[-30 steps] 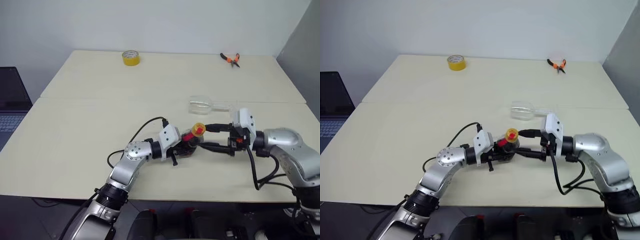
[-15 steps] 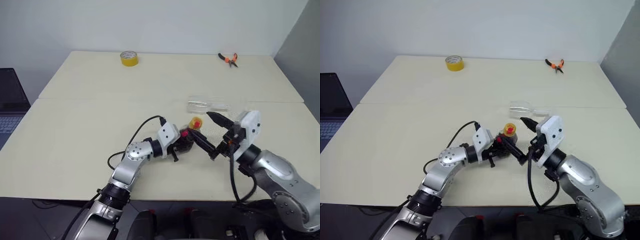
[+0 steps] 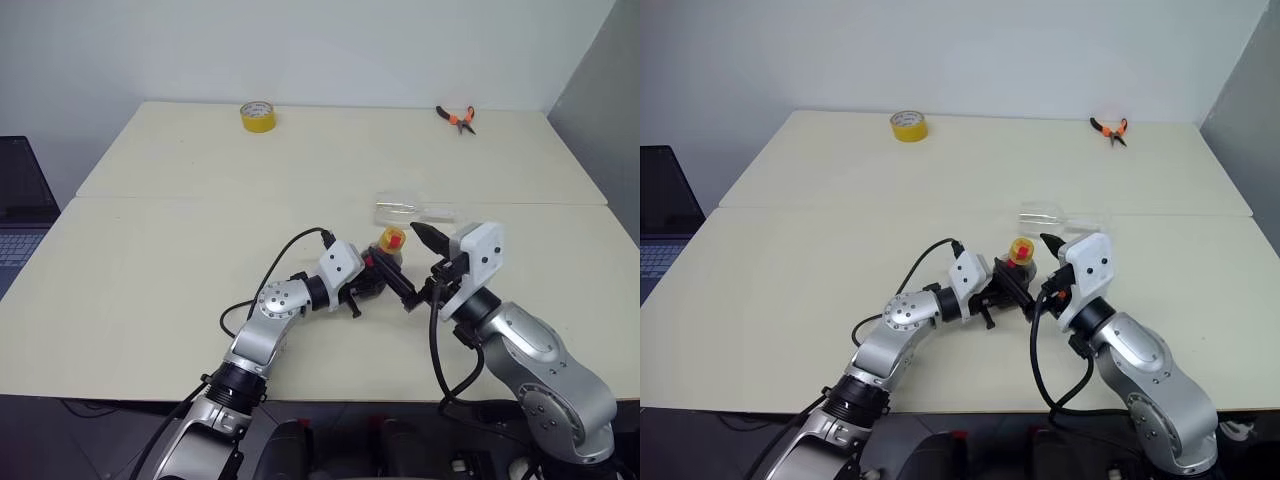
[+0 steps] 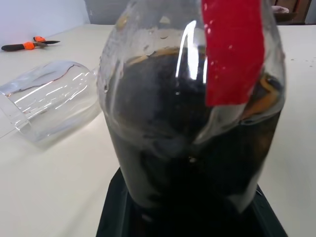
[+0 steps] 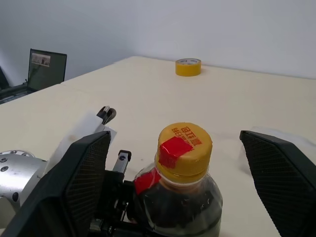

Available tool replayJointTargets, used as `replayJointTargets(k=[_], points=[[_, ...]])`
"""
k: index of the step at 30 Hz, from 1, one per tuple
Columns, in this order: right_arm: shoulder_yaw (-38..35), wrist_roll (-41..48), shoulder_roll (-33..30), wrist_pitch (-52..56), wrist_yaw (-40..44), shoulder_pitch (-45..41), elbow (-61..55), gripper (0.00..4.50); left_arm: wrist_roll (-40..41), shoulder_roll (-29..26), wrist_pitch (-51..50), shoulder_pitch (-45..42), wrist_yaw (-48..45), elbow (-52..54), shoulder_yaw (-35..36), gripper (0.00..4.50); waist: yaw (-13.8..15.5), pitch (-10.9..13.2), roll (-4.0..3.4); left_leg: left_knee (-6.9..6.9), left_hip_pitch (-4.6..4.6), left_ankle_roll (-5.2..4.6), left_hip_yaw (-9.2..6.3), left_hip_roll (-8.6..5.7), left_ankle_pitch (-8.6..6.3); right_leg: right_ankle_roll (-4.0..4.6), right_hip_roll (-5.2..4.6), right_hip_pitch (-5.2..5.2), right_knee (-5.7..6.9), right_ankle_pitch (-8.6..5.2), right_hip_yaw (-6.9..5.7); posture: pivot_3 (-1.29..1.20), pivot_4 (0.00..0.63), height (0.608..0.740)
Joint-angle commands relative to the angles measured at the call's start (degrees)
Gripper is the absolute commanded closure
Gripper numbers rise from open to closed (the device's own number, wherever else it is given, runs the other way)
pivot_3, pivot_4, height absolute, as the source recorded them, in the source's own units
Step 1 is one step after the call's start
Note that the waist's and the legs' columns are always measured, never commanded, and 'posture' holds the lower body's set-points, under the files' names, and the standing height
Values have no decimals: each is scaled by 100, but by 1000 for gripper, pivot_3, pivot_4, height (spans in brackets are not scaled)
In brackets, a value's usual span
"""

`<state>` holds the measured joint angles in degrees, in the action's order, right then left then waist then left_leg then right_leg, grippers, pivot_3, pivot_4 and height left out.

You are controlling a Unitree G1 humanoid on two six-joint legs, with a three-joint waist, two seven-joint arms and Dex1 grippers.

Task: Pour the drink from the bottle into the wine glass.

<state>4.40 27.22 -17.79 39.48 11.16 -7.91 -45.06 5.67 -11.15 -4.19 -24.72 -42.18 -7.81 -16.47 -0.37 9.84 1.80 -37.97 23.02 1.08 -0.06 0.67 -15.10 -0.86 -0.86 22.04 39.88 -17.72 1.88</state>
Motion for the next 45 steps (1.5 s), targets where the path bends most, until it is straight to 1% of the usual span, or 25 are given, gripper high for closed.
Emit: replayJointTargets(k=[1, 2, 5, 6, 7, 8, 9, 13, 16, 21, 24, 26, 28, 30, 34, 38, 40, 42, 43, 45], points=[[18, -74, 86, -161, -14, -106, -30, 30, 125, 28, 114, -54, -85, 250, 64, 3728, -3, 0, 0, 0, 0, 0, 0, 0, 0, 0, 0, 0, 0, 0, 0, 0, 150, 740], [18, -88, 107, -168, -14, -116, -9, 30, 123, 30, 112, -55, -89, 249, 66, 3728, -5, 0, 0, 0, 0, 0, 0, 0, 0, 0, 0, 0, 0, 0, 0, 0, 150, 740], [26, -122, 136, -151, 17, -126, 33, 621, 113, 35, 119, -57, -115, 239, 72, 3729, -9, 0, 0, 0, 0, 0, 1, 0, 0, 0, 0, 0, 0, 0, 1, 0, 150, 740], [31, -141, 133, -144, 28, -128, 44, 938, 109, 35, 125, -57, -126, 237, 72, 3729, -10, 0, 0, 0, 0, 0, 0, 0, 0, 0, 0, 0, 0, 0, 0, 0, 150, 740], [29, -158, 135, -143, 30, -131, 55, 1357, 105, 33, 132, -56, -134, 236, 70, 3729, -11, 0, 0, 0, 0, 0, 0, 0, 0, 0, 0, 0, 0, 0, 0, 0, 150, 740], [19, -163, 141, -141, 31, -134, 66, 1599, 103, 32, 135, -55, -139, 234, 70, 3729, -11, 0, 0, 0, 0, 0, 0, 0, 0, 0, 0, 0, 0, 0, 1, 0, 150, 740], [12, -167, 140, -137, 33, -137, 75, 2039, 99, 31, 140, -55, -140, 232, 71, 3729, -12, 0, 0, 0, 0, 0, 0, 0, 0, 0, 0, 0, 0, 0, 1, 0, 150, 740], [-8, -166, 131, -121, 36, -138, 81, 3279, 99, 24, 145, -48, -144, 243, 76, 3730, -12, 0, 0, 0, 0, 0, 0, 0, 0, 0, 0, 0, 0, 0, 1, 0, 150, 740], [-86, -77, 65, -101, 136, -153, 83, 3276, 143, 0, 135, -56, -163, 259, 124, 3730, -13, 0, 0, 0, 0, 0, 0, 0, 0, 0, 0, 0, 0, 0, 1, 0, 150, 740], [-263, 335, -370, -102, 883, -347, 159, 3276, 639, -293, -76, -114, -790, 585, 248, 3755, -23, 0, 0, 1, 0, 0, 0, 0, 0, 0, 1, 1, 0, 0, 0, 0, 150, 740], [-224, 540, -875, -280, 1758, -442, 358, 3276, 835, -528, -231, -140, -1119, 749, 266, 3758, -40, 1, -1, 2, 0, -1, -1, 3, 0, 1, 4, 1, -1, 0, -1, 0, 150, 740], [-187, 575, -1434, -478, 2661, -592, 788, 3276, 938, -741, -284, -142, -1461, 912, 198, 3761, -52, 1, -1, 2, -1, -1, -1, 1, -1, 1, 4, -2, -4, 0, -2, 0, 150, 740], [-202, 588, -1761, -664, 3192, -713, 1209, 3276, 980, -821, -315, -138, -1604, 1017, 159, 3762, -60, 2, 0, 1, -1, -2, 1, -1, -1, 1, 4, -2, -5, 0, -1, 0, 150, 740], [-237, 591, -1959, -817, 3560, -838, 1595, 3276, 1013, -831, -382, -127, -1657, 1109, 142, 3762, -59, 2, 0, 3, -1, -3, -5, 2, -1, 1, 5, -3, -9, 0, -7, 0, 150, 740], [-286, 679, -2109, -850, 3915, -1068, 2025, 3276, 996, -761, -462, -42, -1606, 1252, 105, 3762, -63, 2, 1, 2, 0, -3, -2, 2, -2, 1, 4, -3, -8, 0, -2, 0, 150, 740], [-439, 886, -2049, -635, 3769, -1072, 2029, 3276, 934, -653, -460, 33, -1417, 1256, 111, 3763, -61, 2, 1, 2, 1, -3, -4, 4, -2, 1, 3, -3, -8, 0, -3, 0, 150, 740], [-566, 1034, -2020, -512, 3623, -975, 1907, 2564, 917, -612, -451, 55, -1358, 1241, 119, 3765, -57, 2, 1, 0, 1, -3, -3, 1, -2, 1, 0, -3, -7, 0, -2, 0, 150, 740], [-763, 1254, -1996, -360, 3421, -778, 1626, 2012, 910, -587, -455, 87, -1338, 1255, 113, 3778, -37, 3, 1, -1, 3, -3, -6, 2, -2, 1, -1, -3, -8, 0, -6, 0, 150, 740], [-882, 1415, -1996, -241, 3300, -651, 1426, 1598, 907, -580, -453, 101, -1328, 1259, 107, 3782, -26, 2, 0, 0, 4, -3, -6, 1, -2, 1, -2, -3, -7, 0, -5, 0, 150, 740], [-1064, 1632, -2031, -61, 3102, -381, 1013, 910, 910, -582, -442, 115, -1326, 1244, 108, 3782, -6, 3, 1, 0, 5, -3, -6, 2, -2, 1, -2, -3, -8, 0, -6, 0, 150, 740]])
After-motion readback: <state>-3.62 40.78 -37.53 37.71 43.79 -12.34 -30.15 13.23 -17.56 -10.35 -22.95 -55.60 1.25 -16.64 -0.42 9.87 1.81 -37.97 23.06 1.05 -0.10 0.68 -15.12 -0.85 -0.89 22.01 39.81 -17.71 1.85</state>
